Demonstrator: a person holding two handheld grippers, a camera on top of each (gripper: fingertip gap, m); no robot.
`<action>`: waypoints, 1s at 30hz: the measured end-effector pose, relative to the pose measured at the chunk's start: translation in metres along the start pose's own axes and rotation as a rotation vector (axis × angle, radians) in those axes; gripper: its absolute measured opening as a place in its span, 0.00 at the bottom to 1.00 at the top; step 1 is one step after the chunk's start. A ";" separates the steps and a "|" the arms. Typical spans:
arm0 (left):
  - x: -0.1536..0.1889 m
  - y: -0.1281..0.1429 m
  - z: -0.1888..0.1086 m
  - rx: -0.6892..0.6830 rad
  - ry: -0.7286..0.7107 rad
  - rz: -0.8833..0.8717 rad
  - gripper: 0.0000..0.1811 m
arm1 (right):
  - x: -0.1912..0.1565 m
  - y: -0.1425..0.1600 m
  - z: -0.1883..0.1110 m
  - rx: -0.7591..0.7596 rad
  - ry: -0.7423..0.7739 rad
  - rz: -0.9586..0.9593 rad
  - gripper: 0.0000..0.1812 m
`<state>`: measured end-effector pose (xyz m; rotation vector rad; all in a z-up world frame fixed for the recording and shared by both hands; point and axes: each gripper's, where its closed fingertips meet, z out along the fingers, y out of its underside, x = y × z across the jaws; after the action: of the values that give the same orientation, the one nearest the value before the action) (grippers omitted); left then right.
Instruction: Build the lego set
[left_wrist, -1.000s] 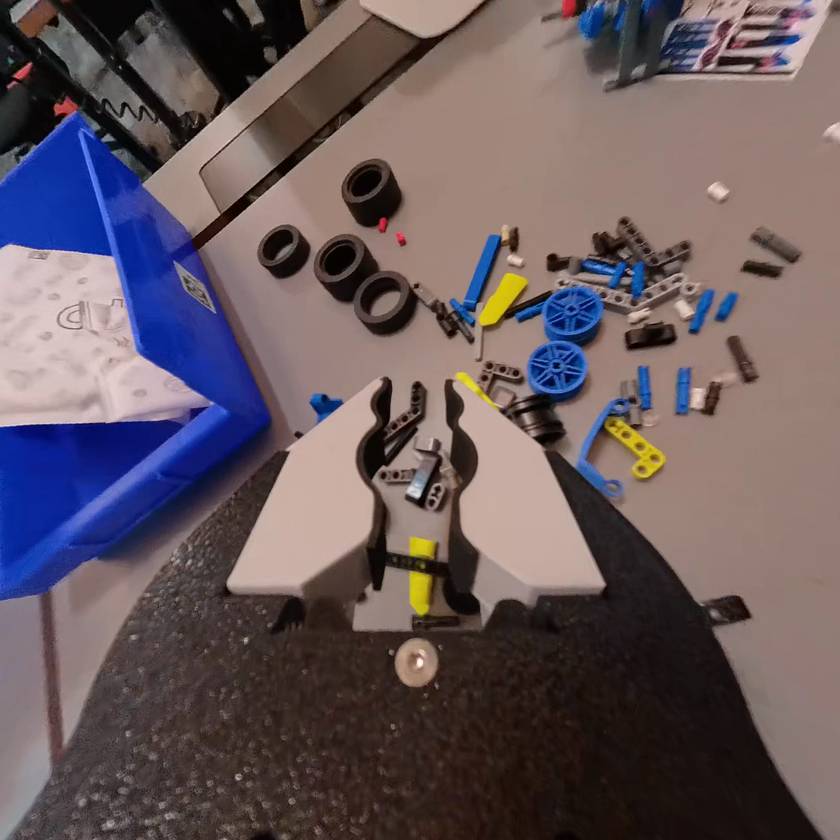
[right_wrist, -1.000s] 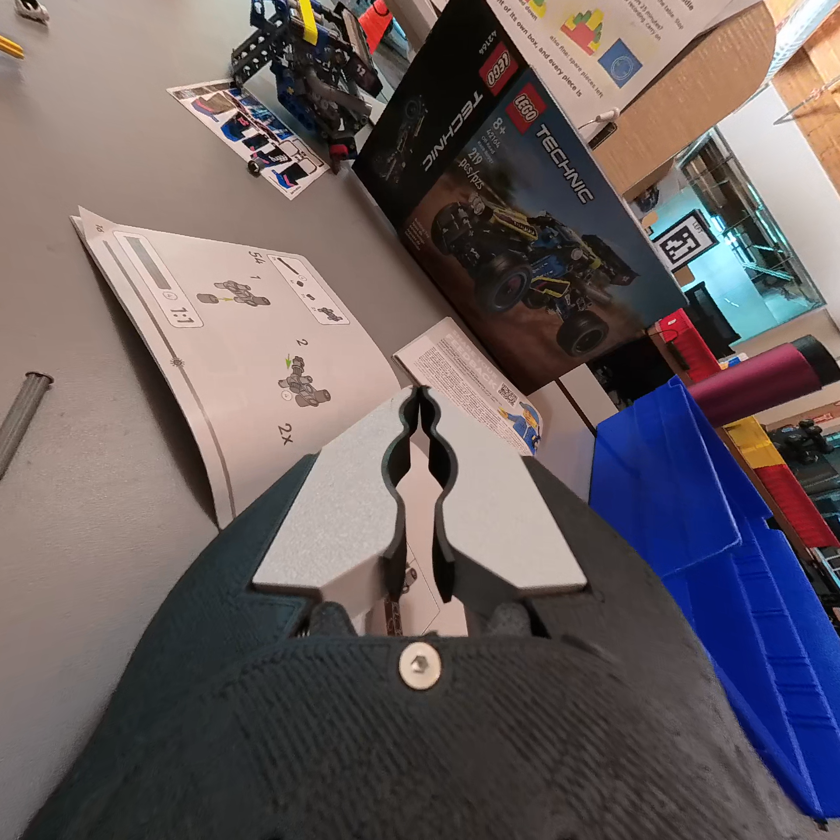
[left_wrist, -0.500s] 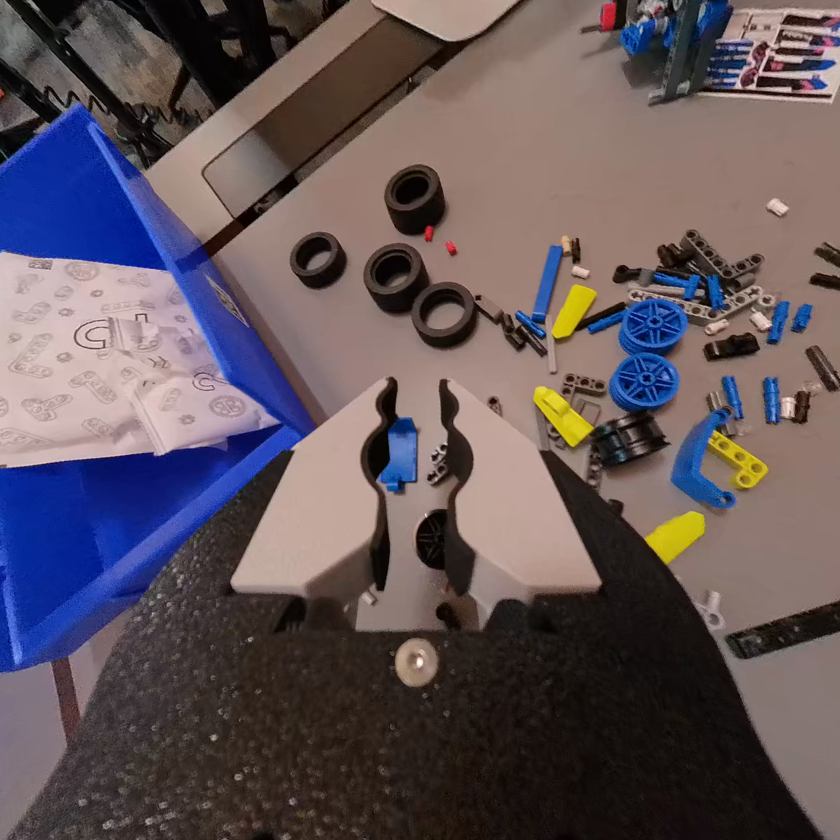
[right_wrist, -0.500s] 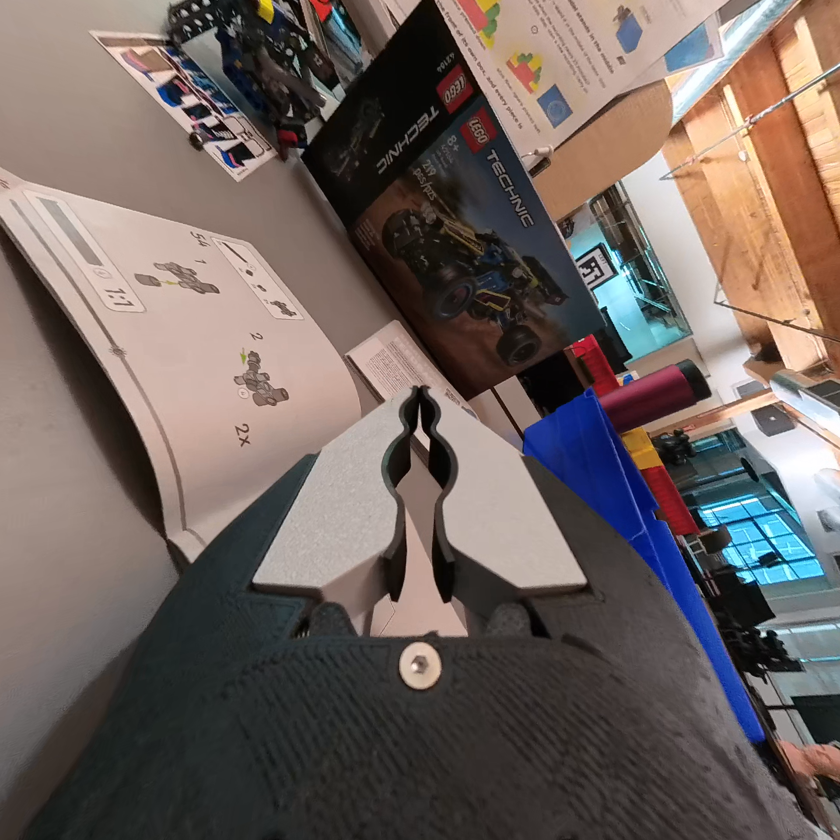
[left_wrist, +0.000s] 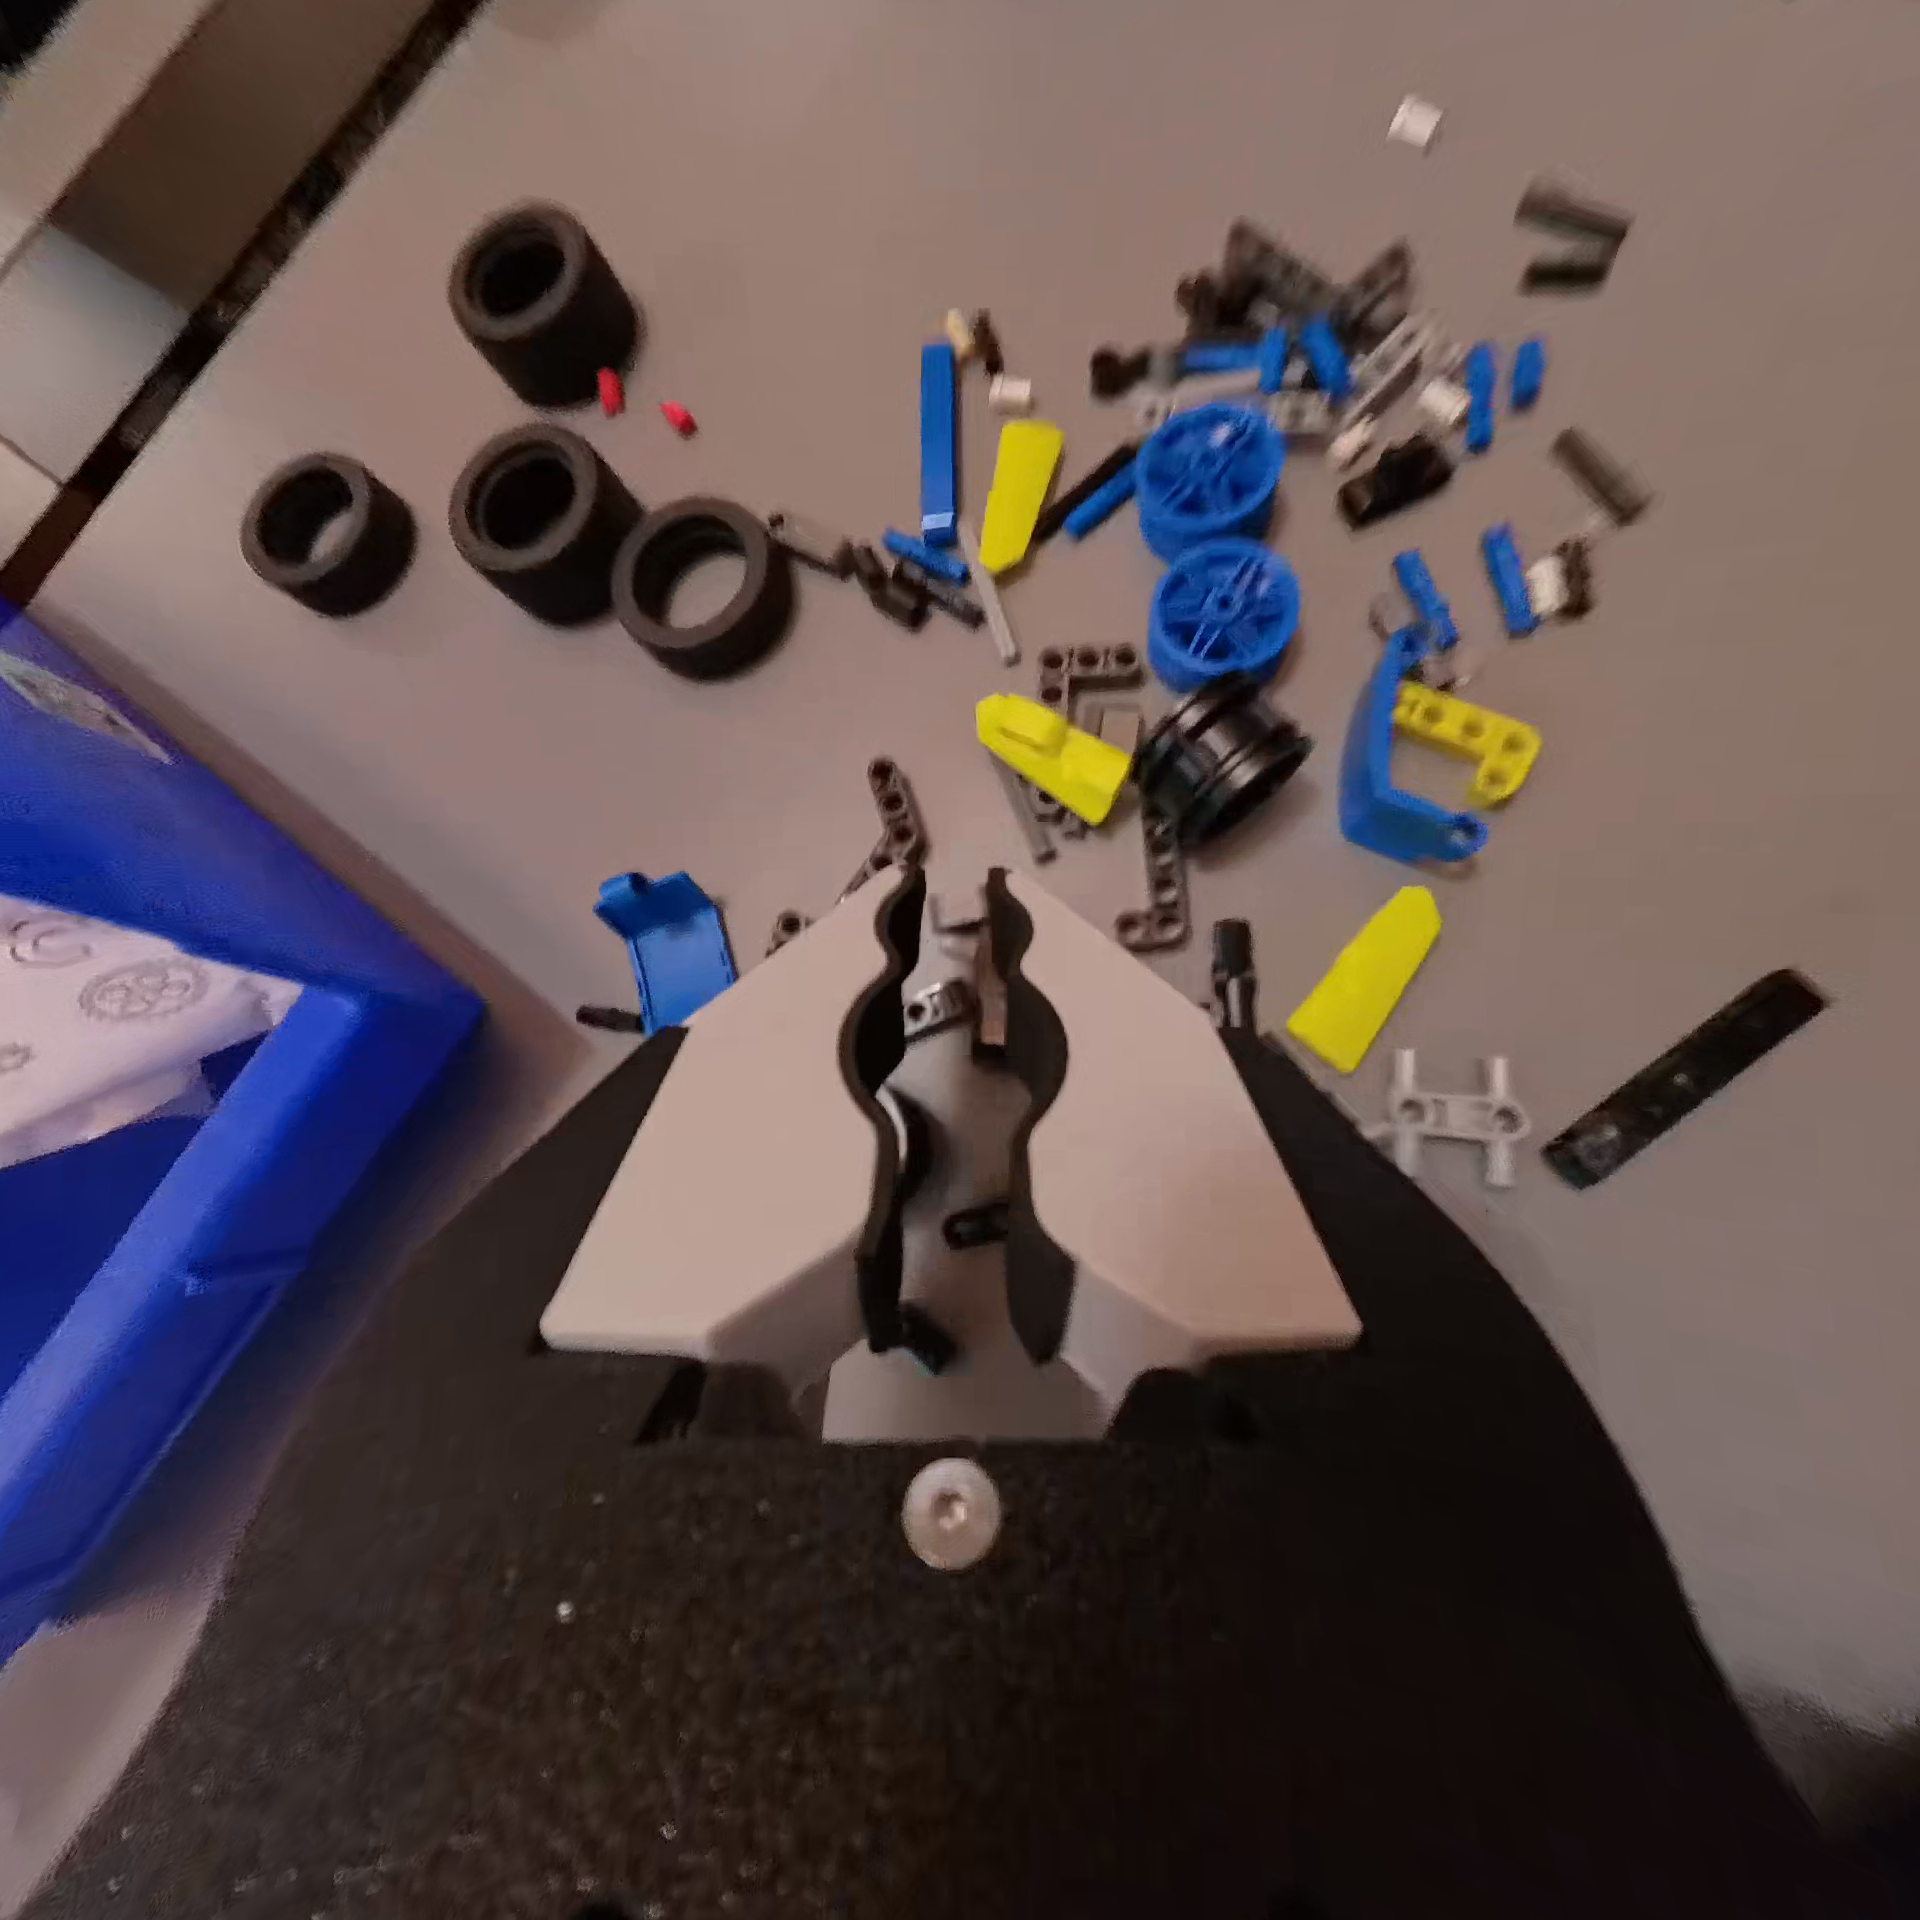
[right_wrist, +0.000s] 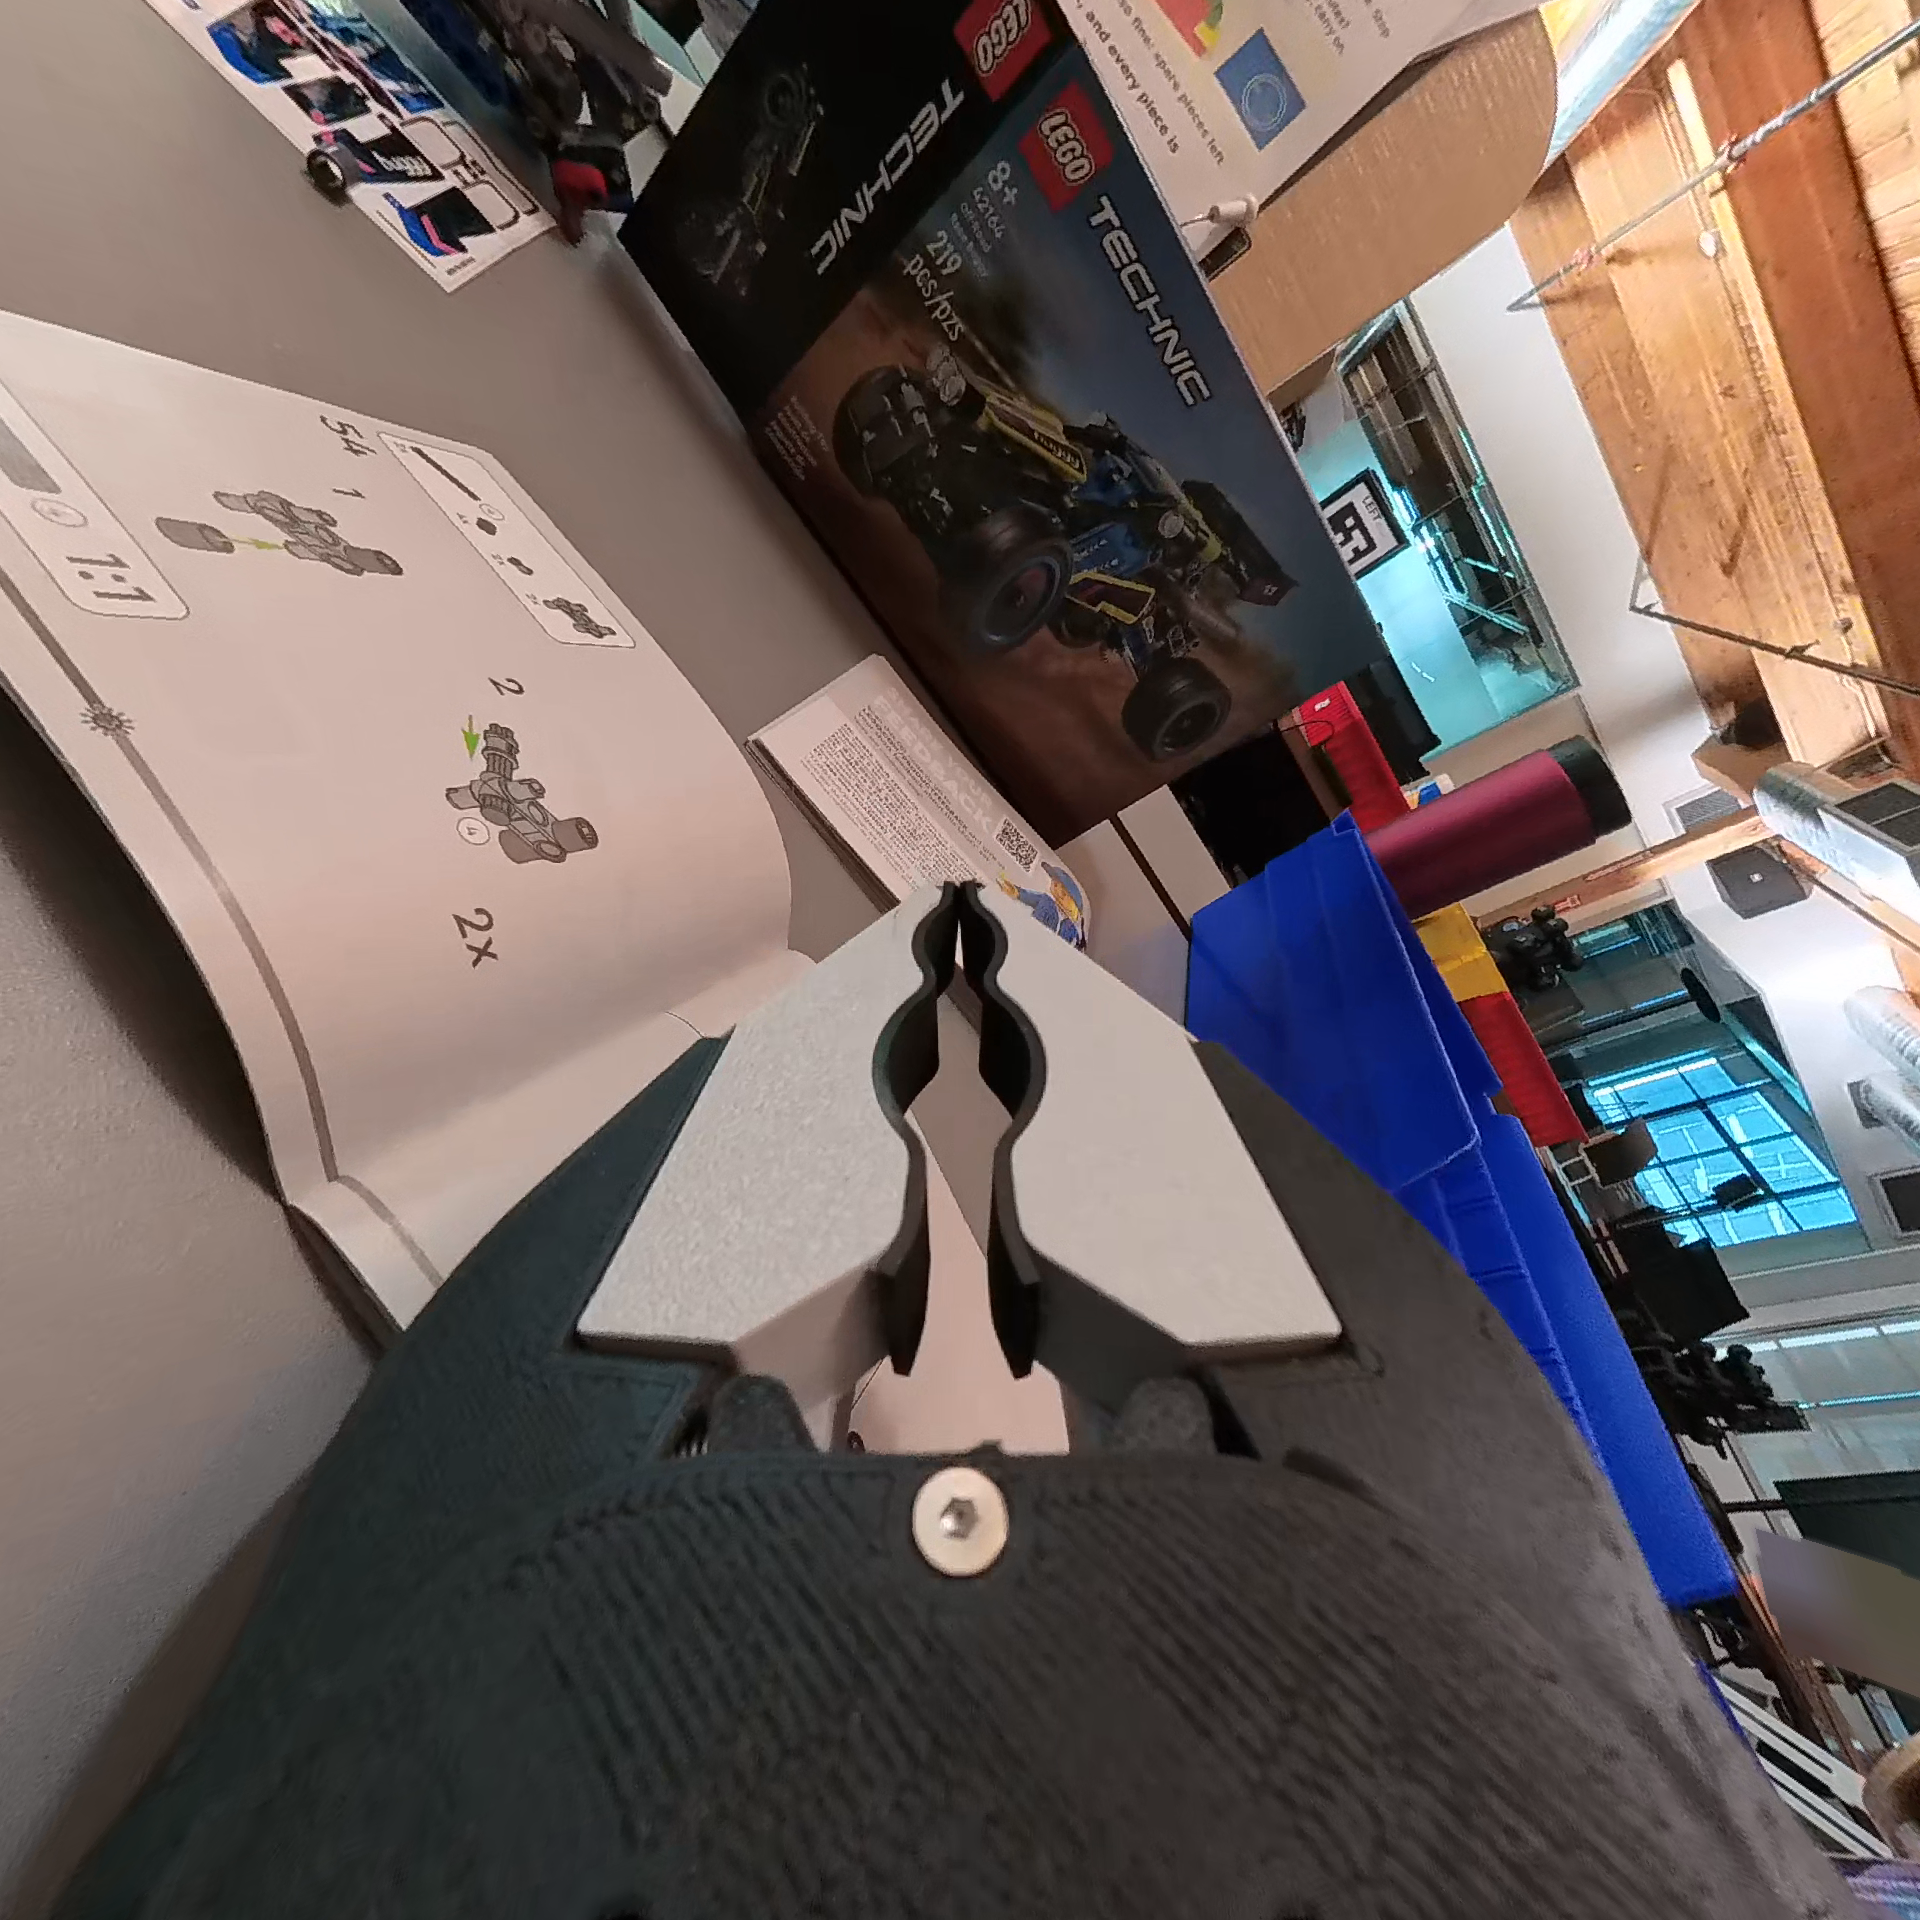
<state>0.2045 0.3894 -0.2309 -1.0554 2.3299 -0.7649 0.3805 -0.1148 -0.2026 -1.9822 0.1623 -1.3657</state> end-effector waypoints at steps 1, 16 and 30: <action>-0.003 0.008 0.002 -0.037 -0.013 -0.007 0.05 | 0.000 0.000 0.000 0.000 -0.001 0.001 0.00; 0.040 -0.012 0.028 -0.047 0.128 0.137 0.08 | -0.004 0.001 0.001 -0.004 -0.023 0.001 0.00; -0.057 -0.017 -0.014 0.125 -0.378 -0.068 0.11 | -0.005 0.002 0.001 -0.006 -0.029 -0.001 0.00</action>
<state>0.2393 0.4286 -0.1990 -1.1195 1.9134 -0.6602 0.3801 -0.1134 -0.2074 -2.0060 0.1524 -1.3374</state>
